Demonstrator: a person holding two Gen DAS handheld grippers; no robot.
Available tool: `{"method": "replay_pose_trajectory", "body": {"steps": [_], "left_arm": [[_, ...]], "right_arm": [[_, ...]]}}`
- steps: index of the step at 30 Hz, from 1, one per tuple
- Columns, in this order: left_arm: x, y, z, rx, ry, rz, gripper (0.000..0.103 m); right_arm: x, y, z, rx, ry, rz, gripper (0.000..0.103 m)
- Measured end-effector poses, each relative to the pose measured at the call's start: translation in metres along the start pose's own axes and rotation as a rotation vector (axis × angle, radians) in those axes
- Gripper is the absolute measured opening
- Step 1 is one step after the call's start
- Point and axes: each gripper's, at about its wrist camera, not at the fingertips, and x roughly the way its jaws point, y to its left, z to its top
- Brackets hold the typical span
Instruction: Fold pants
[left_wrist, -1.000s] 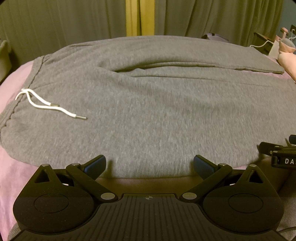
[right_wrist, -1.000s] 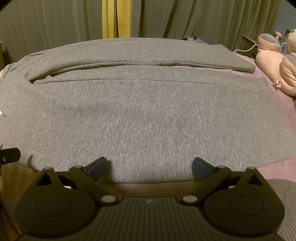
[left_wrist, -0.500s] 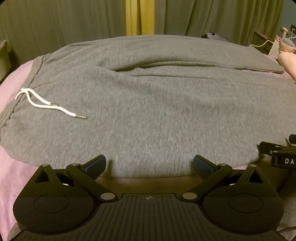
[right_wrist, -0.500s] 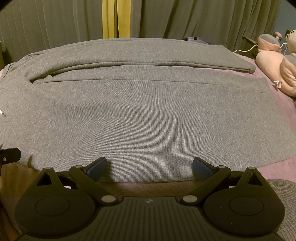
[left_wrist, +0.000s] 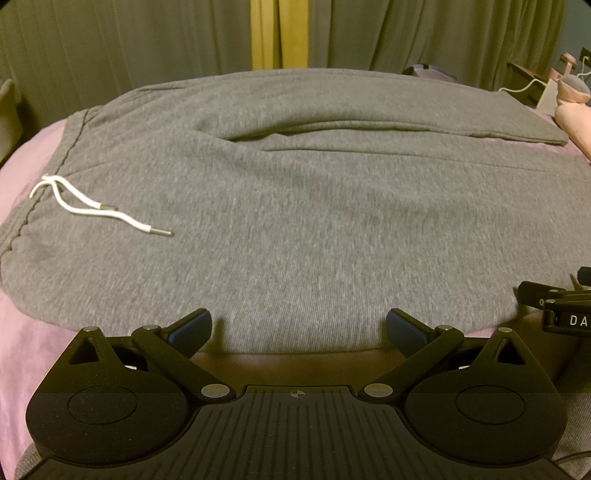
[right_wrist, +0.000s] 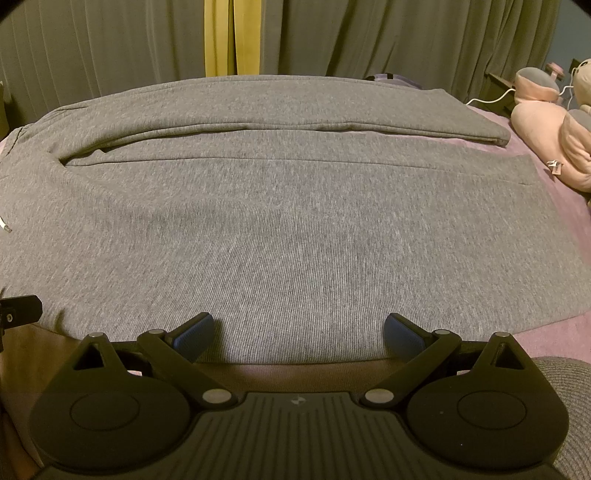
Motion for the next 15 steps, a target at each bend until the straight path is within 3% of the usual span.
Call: {"method": "replay_pose_trajectory", "body": {"steps": [15], "left_arm": [[0.0001,-0.0003,-0.0012,0.001,0.005,-0.001,0.103]], "right_arm": [[-0.0001,-0.0003,-0.0012,0.000,0.000,0.000,0.099]]}}
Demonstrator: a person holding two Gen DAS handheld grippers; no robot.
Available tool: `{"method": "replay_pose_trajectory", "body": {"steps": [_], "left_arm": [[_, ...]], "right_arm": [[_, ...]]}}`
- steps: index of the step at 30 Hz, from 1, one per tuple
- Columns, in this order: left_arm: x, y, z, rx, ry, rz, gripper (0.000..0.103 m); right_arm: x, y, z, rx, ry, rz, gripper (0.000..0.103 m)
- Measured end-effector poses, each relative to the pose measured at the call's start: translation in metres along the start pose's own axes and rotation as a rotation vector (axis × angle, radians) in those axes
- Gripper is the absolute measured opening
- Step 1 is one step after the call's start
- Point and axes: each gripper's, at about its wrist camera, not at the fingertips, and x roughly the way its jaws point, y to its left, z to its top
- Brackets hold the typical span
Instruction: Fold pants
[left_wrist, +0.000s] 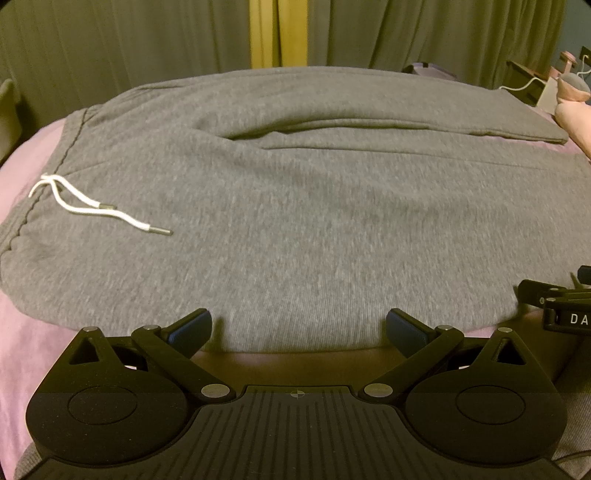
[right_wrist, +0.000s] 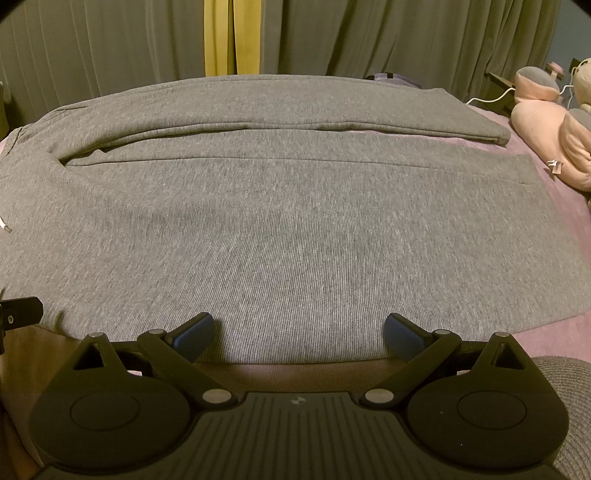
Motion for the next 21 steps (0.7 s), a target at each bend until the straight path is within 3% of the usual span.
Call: {"method": "replay_pose_trajectory", "body": {"steps": [21], "left_arm": [[0.0012,0.0002,0.0019,0.002,0.016,-0.001,0.103]], "right_arm": [[-0.0008,0.0002,0.0004,0.000,0.001,0.000,0.099]]}}
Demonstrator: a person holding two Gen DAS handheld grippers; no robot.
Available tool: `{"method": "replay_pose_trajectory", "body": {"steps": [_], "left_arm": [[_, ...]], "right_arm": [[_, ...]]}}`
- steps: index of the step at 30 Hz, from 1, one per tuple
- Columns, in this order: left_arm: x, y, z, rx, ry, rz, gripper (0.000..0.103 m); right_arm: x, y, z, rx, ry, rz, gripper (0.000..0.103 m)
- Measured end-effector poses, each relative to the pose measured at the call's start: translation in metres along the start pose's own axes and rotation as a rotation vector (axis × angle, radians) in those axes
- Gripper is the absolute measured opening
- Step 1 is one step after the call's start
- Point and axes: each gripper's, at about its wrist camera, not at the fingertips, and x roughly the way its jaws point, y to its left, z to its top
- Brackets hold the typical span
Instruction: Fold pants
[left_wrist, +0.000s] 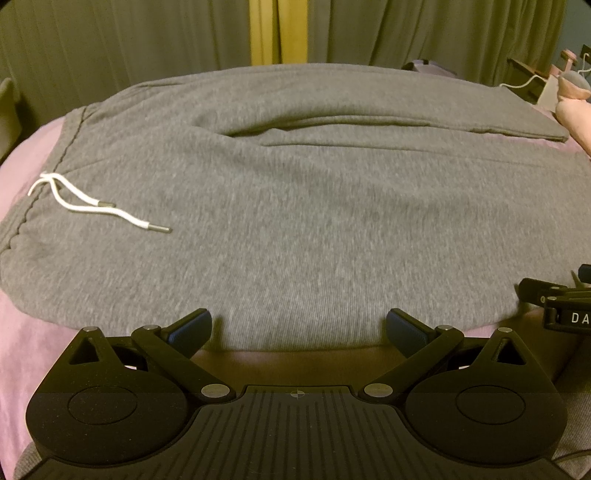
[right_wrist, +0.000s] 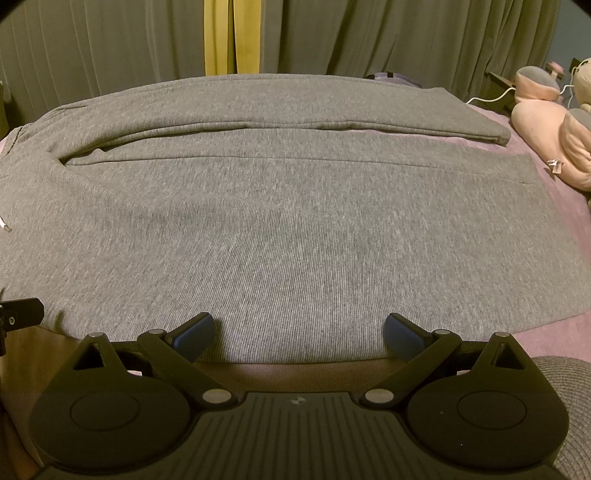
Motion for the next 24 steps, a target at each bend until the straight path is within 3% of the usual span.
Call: {"method": "replay_pose_trajectory", "body": {"steps": [24], "left_arm": [[-0.0023,0.0033,0.0037,-0.014,-0.004,0.005,0.103]], "right_arm": [[0.0023,0.0025,-0.0009,-0.016,0.011,0.009,0.099]]}}
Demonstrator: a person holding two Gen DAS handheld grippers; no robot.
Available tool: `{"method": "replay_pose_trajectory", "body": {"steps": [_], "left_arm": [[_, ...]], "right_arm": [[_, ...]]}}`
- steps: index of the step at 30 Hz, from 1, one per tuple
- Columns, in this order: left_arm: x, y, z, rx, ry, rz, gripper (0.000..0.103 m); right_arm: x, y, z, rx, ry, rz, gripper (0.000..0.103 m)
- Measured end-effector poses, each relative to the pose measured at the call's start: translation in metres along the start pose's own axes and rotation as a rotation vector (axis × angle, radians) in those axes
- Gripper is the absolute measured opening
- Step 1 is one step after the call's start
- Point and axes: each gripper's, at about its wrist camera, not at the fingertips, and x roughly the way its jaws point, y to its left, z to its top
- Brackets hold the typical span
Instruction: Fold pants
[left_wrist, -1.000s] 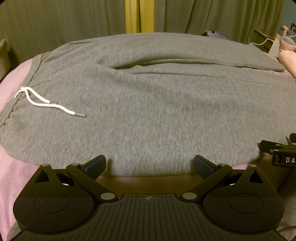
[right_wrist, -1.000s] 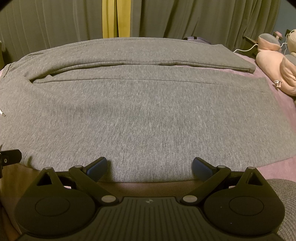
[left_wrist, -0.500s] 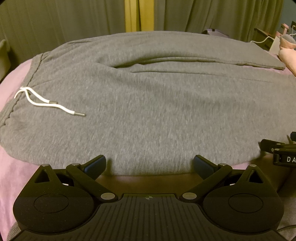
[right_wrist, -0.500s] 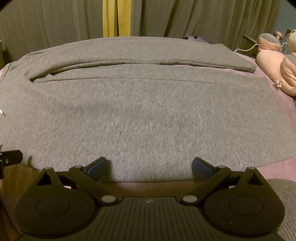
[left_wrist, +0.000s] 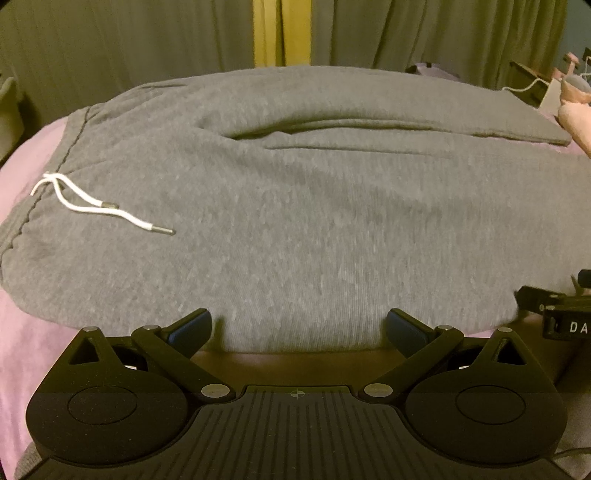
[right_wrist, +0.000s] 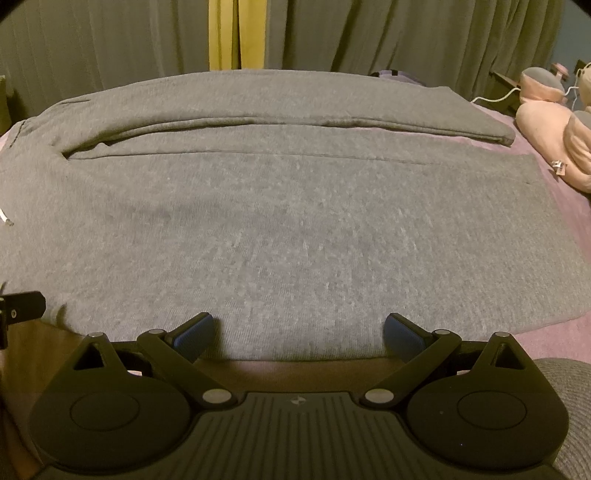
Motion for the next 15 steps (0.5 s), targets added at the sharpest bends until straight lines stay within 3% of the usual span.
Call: {"method": "replay_pose_trajectory", "body": {"steps": [5,11,15], "left_arm": [[-0.003,0.003,0.001,-0.021,-0.019,0.021,0.103],[-0.003,0.012,0.005,-0.074,-0.033,0.033,0.103],[-0.002,0.020,0.019,-0.107,-0.064,0.101,0.103]], "right_arm": [[0.002,-0.001,0.001,0.008,0.020,0.021,0.099],[0.010,-0.015,0.016,0.091,0.076,0.122,0.099],[0.028,-0.031,0.044,0.121,0.090,0.079,0.099]]}}
